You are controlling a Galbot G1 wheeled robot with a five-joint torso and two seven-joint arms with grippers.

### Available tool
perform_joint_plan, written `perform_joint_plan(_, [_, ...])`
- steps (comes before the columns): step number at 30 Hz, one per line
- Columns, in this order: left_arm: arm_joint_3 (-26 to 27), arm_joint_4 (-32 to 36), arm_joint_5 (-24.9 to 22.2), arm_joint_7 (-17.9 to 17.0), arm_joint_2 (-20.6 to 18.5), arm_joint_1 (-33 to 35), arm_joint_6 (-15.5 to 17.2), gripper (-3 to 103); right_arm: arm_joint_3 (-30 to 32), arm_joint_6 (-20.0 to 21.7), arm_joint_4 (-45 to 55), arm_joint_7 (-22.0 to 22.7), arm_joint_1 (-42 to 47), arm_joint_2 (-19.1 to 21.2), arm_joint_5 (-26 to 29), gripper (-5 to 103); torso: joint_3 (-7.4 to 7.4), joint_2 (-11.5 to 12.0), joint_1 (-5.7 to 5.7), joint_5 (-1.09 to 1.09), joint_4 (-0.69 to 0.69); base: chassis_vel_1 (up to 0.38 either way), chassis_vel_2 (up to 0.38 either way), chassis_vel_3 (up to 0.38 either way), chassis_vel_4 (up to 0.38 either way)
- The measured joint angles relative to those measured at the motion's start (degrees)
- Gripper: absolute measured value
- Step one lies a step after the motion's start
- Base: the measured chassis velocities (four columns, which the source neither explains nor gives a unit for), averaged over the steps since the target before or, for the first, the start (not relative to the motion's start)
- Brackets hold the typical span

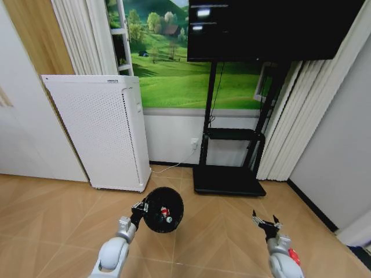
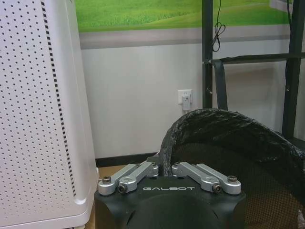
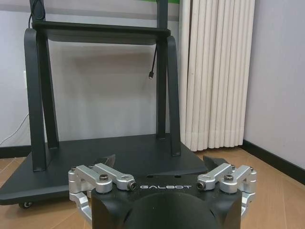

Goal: Pick up the trash bin and place the garbage on the floor into it.

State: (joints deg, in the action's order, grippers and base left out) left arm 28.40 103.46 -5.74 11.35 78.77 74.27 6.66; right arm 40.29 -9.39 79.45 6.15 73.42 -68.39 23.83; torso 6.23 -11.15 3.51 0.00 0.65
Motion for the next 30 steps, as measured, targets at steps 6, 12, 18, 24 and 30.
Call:
perform_joint_plan(6, [0.20, -0.50, 0.05, 0.07, 0.07, -0.11, -0.13, 6, -0.38, 0.01, -0.87, -0.06, -0.59, 0.21, 0.07, 100, 0.00, 0.00, 0.00, 0.01, 0.00, -0.066, -0.079, 0.064, 0.074])
perform_joint_plan(12, [0.18, -1.11, 0.07, 0.15, 0.16, -0.69, -0.18, 6, -0.55, 0.01, -1.47, -0.28, -0.85, 0.55, 0.30, 100, 0.01, 0.00, 0.00, 0.01, 0.02, -0.166, -0.184, 0.163, 0.175])
perform_joint_plan(18, [-0.04, -1.75, 0.20, 0.27, 0.31, -1.04, -0.27, 6, -0.89, -0.79, -2.40, -0.55, -1.02, 0.73, 0.27, 100, 0.00, 0.00, 0.00, 0.00, 0.03, -0.245, -0.239, 0.251, 0.250])
perform_joint_plan(24, [-0.11, -2.46, 0.29, 0.31, 0.38, -1.23, -0.50, 6, -1.32, -1.11, -3.82, -1.18, -0.97, 0.92, -0.92, 100, 0.01, 0.00, 0.01, 0.00, 0.03, -0.204, -0.205, 0.228, 0.182])
perform_joint_plan(30, [-0.37, -2.86, 0.33, 0.32, 0.37, -1.81, -0.50, 6, -1.85, -0.90, -6.57, -0.86, -2.61, 2.41, -0.89, 100, 0.00, 0.00, 0.00, -0.01, -0.02, 0.007, -0.008, 0.016, 0.004])
